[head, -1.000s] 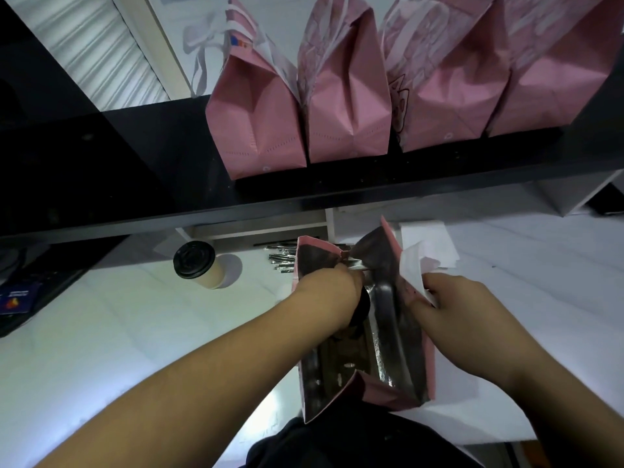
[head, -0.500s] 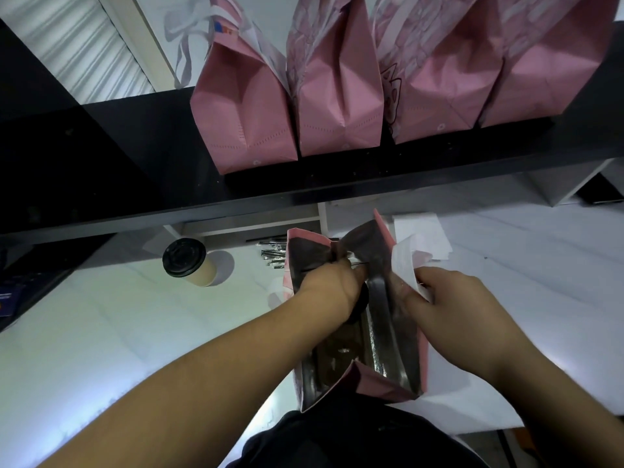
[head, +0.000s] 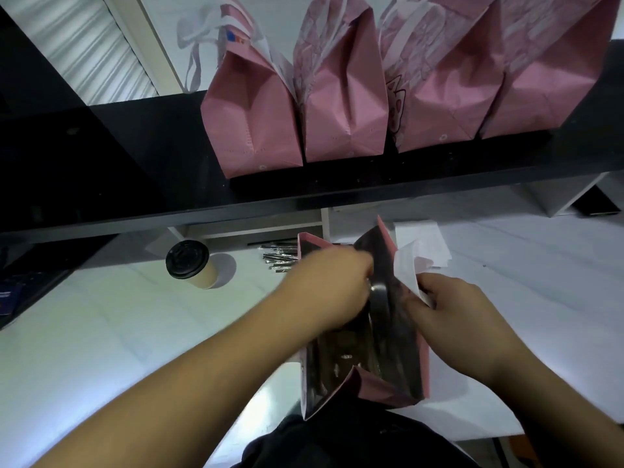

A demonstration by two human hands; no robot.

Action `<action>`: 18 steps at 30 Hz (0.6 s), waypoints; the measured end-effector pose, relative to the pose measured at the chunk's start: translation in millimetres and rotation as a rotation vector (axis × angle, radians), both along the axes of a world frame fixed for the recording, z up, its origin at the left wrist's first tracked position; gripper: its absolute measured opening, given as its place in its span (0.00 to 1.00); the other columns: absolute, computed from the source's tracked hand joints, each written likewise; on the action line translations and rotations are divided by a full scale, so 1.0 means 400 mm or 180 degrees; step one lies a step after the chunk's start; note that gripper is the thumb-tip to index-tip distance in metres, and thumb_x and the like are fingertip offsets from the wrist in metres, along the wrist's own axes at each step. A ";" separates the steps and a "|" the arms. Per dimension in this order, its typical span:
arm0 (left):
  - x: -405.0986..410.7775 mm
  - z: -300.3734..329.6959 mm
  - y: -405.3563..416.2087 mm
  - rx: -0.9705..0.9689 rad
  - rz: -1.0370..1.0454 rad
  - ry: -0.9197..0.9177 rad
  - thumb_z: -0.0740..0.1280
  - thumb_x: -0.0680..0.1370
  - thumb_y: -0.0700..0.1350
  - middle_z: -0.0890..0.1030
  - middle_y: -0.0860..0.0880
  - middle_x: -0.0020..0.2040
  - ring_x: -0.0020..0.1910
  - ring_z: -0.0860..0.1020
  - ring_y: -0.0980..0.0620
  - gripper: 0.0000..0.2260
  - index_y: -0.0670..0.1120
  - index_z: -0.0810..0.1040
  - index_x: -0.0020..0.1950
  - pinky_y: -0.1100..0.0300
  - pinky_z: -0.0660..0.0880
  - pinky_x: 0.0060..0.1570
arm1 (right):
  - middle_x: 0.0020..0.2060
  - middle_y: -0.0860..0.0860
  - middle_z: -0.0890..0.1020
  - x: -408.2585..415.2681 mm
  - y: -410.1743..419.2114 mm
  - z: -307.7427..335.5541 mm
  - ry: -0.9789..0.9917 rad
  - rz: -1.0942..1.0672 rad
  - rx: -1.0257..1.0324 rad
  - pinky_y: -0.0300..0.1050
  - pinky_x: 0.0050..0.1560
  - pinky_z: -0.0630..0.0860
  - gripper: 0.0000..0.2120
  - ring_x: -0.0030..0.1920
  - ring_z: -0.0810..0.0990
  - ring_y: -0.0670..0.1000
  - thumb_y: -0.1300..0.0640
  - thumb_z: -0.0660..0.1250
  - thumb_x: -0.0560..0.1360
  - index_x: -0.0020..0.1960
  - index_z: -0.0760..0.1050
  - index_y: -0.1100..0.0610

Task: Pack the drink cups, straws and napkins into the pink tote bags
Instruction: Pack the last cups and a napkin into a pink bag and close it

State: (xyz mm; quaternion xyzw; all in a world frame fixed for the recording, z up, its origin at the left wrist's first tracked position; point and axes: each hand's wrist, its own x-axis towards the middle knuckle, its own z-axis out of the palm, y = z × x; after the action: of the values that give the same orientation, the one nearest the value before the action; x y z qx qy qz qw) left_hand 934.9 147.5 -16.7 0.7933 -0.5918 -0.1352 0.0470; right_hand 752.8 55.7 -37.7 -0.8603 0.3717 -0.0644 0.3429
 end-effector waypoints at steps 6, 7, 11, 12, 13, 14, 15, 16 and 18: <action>0.348 -0.086 0.176 -0.0850 0.1851 0.0097 0.68 0.80 0.50 0.82 0.51 0.55 0.51 0.82 0.49 0.10 0.52 0.79 0.60 0.56 0.74 0.44 | 0.32 0.35 0.78 0.007 0.002 0.015 0.0079 -0.0074 0.0036 0.43 0.28 0.65 0.20 0.28 0.74 0.45 0.41 0.60 0.78 0.33 0.69 0.51; 0.403 -0.122 0.211 -0.0625 0.2162 0.0034 0.68 0.80 0.50 0.82 0.47 0.58 0.54 0.81 0.43 0.12 0.49 0.79 0.62 0.52 0.75 0.47 | 0.31 0.35 0.78 0.010 0.005 0.018 0.0100 -0.0073 0.0033 0.43 0.28 0.64 0.20 0.27 0.73 0.45 0.39 0.59 0.77 0.33 0.69 0.51; 0.523 -0.211 0.301 0.0006 0.2710 0.0057 0.67 0.78 0.51 0.77 0.38 0.65 0.60 0.78 0.34 0.23 0.44 0.73 0.71 0.45 0.77 0.55 | 0.31 0.34 0.78 0.026 0.017 0.027 0.0193 -0.0039 -0.0010 0.43 0.27 0.64 0.21 0.26 0.72 0.47 0.38 0.59 0.77 0.33 0.71 0.51; 0.539 -0.224 0.308 0.0166 0.2716 0.0050 0.67 0.77 0.52 0.76 0.38 0.67 0.62 0.76 0.34 0.25 0.44 0.71 0.72 0.43 0.76 0.57 | 0.32 0.34 0.78 0.029 0.019 0.029 0.0221 -0.0044 -0.0020 0.44 0.28 0.65 0.21 0.27 0.73 0.47 0.38 0.59 0.77 0.33 0.72 0.50; 0.551 -0.235 0.313 0.0344 0.2700 0.0034 0.67 0.77 0.53 0.73 0.38 0.70 0.66 0.74 0.34 0.28 0.44 0.69 0.74 0.42 0.75 0.61 | 0.32 0.33 0.78 0.032 0.020 0.031 0.0239 -0.0040 -0.0061 0.44 0.28 0.64 0.20 0.28 0.74 0.46 0.39 0.60 0.78 0.33 0.71 0.51; 0.560 -0.247 0.316 0.0501 0.2688 0.0023 0.68 0.77 0.54 0.71 0.38 0.73 0.70 0.70 0.34 0.31 0.45 0.66 0.77 0.40 0.73 0.64 | 0.31 0.33 0.78 0.034 0.020 0.031 0.0241 -0.0032 -0.0126 0.45 0.28 0.63 0.20 0.29 0.75 0.45 0.40 0.61 0.78 0.33 0.70 0.51; 0.566 -0.259 0.317 0.0597 0.2699 0.0035 0.69 0.77 0.55 0.68 0.38 0.75 0.73 0.67 0.33 0.34 0.45 0.63 0.79 0.40 0.71 0.67 | 0.31 0.33 0.77 0.035 0.020 0.031 0.0233 -0.0021 -0.0191 0.45 0.28 0.61 0.21 0.30 0.75 0.42 0.41 0.62 0.79 0.32 0.69 0.51; 0.569 -0.271 0.318 0.0630 0.2735 0.0071 0.69 0.77 0.56 0.66 0.38 0.77 0.74 0.65 0.33 0.37 0.46 0.59 0.82 0.39 0.70 0.68 | 0.31 0.33 0.77 0.034 0.020 0.031 0.0236 -0.0006 -0.0240 0.45 0.28 0.60 0.21 0.32 0.75 0.40 0.41 0.62 0.79 0.32 0.69 0.51; 0.575 -0.290 0.319 0.0533 0.2835 0.0156 0.70 0.78 0.55 0.65 0.38 0.78 0.74 0.65 0.32 0.39 0.46 0.55 0.83 0.39 0.70 0.69 | 0.31 0.34 0.77 0.032 0.019 0.029 0.0235 0.0040 -0.0319 0.45 0.28 0.60 0.21 0.33 0.75 0.40 0.42 0.63 0.80 0.32 0.69 0.51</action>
State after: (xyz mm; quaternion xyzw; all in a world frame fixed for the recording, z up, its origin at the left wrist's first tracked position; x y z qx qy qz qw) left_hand 1164.8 275.1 -132.6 0.9682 -0.1786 -0.1679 0.0502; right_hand 765.7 63.4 -26.2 -0.8805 0.3749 -0.0490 0.2858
